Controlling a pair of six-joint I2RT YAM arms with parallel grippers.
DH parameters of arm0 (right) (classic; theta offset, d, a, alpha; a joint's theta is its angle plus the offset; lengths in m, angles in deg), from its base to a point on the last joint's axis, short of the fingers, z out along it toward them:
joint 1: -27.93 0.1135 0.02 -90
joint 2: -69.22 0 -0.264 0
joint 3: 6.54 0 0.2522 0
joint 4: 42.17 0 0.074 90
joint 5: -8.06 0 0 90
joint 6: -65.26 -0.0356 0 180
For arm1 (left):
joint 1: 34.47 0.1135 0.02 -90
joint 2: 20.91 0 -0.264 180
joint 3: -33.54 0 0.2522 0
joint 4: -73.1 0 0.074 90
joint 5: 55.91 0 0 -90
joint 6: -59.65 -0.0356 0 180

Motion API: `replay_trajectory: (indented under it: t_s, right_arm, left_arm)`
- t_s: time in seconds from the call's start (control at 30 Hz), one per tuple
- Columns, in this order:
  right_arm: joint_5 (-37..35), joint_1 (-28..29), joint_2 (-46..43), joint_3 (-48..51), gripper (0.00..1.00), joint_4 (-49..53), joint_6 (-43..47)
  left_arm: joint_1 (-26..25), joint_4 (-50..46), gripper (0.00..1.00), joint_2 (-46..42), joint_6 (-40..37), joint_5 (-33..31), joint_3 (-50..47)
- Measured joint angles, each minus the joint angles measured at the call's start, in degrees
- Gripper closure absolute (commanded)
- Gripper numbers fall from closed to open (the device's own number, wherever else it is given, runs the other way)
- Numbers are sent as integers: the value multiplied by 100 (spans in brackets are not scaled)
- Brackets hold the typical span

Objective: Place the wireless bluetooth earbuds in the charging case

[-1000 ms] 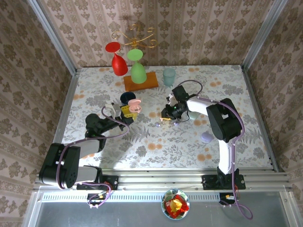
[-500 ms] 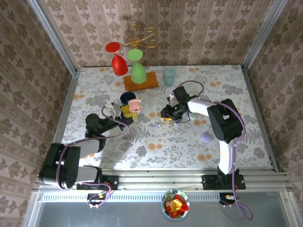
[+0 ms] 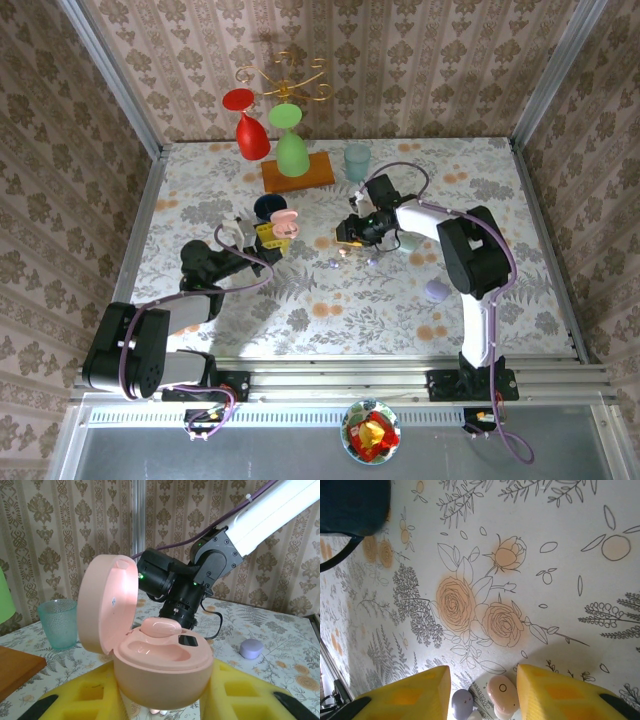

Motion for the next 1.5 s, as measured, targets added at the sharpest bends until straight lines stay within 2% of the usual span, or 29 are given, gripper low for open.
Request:
replay_trajectory:
  t_s: [0.27,0.53,0.83,1.0,1.3,1.5]
  right_arm:
    - [372,-15,223,-7,66,109,192]
    - [420,2,223,0,68,229,330]
    - [404,11,223,39,80,304,404]
    - [382,13,216,39,82,299,385]
    - [20,26,42,127,81,302,361]
    - [-389,22,-494,396,81,350,348]
  left_arm:
    - [-46,2,74,0,0,2,0]
    - [-76,0,73,0,0,2,0]
    - [-76,0,73,0,0,0,0]
    - [-76,0,74,0,0,-2,0]
    - [-116,0,75,120,-52,-155,0]
    - [-238,0,75,267,-116,-282,4]
